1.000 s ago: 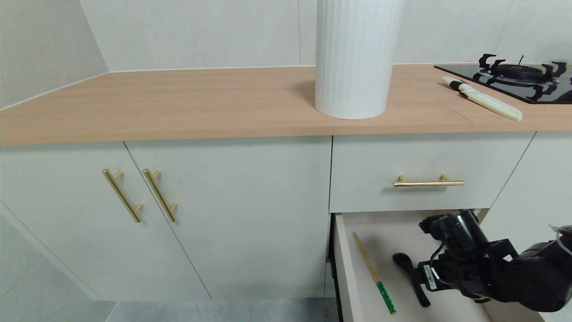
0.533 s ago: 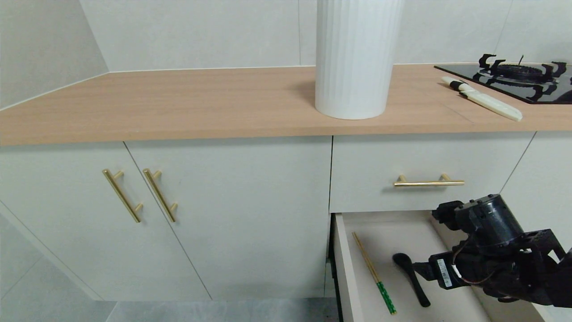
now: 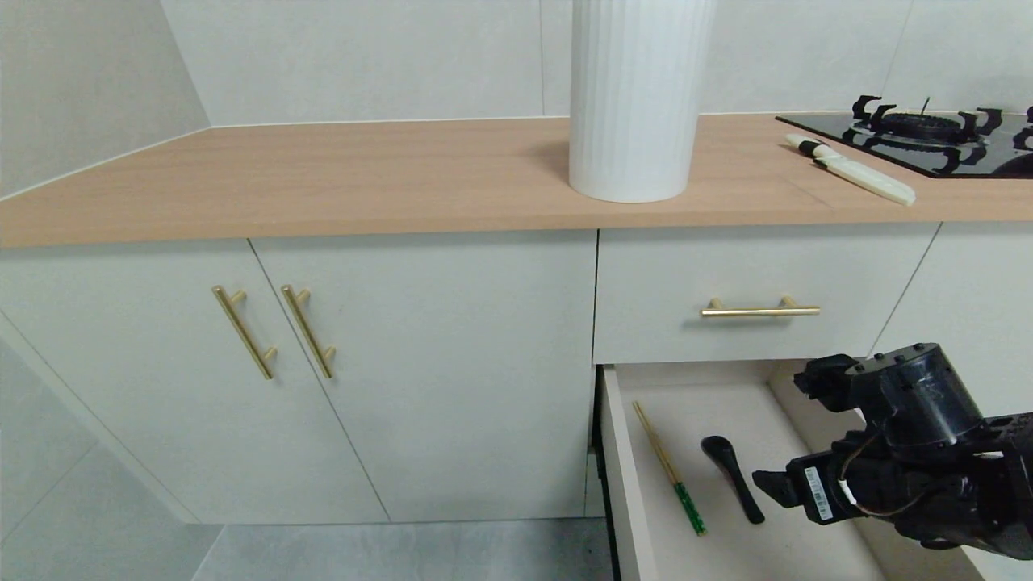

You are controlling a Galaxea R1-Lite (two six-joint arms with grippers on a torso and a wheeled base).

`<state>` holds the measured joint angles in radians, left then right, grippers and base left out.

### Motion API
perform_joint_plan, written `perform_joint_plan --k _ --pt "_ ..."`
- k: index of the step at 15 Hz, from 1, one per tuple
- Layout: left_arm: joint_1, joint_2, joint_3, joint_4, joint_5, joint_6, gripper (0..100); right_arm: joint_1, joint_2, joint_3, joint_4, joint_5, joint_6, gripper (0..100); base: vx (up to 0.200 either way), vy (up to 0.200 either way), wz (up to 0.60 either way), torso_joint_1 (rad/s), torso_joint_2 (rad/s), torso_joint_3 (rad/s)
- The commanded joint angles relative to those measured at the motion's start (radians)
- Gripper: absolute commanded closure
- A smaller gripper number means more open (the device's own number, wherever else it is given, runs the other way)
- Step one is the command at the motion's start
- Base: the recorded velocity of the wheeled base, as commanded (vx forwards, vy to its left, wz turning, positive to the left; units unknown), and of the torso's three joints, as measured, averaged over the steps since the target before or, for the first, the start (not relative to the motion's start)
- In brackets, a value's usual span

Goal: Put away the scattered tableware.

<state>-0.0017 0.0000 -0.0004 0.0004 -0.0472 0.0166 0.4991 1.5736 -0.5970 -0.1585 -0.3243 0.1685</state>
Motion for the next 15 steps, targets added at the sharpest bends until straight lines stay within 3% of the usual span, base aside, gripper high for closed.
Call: perform_joint_plan --k 1,4,10,15 --pt "0.0 0.002 0.0 0.0 0.0 0.0 0 0.015 -0.03 -0.003 0.019 0.005 0.0 0 -0.2 0.0 0.0 0.007 0.0 0.002" --pt "0.0 0.002 0.0 0.0 0.0 0.0 0 0.033 -0.049 -0.003 0.048 0.007 -0.001 0 -0.2 0.0 0.0 0.002 0.0 0.002" --pt "0.0 0.002 0.0 0.0 0.0 -0.001 0 0.101 -0.11 0.003 0.146 0.062 -0.021 0 0.0 0.0 0.0 0.0 0.0 0.0" --pt "0.0 0.002 0.0 0.0 0.0 -0.001 0 0.229 -0.167 0.019 0.32 0.152 -0.063 0 0.0 0.0 0.0 0.0 0.0 0.0"
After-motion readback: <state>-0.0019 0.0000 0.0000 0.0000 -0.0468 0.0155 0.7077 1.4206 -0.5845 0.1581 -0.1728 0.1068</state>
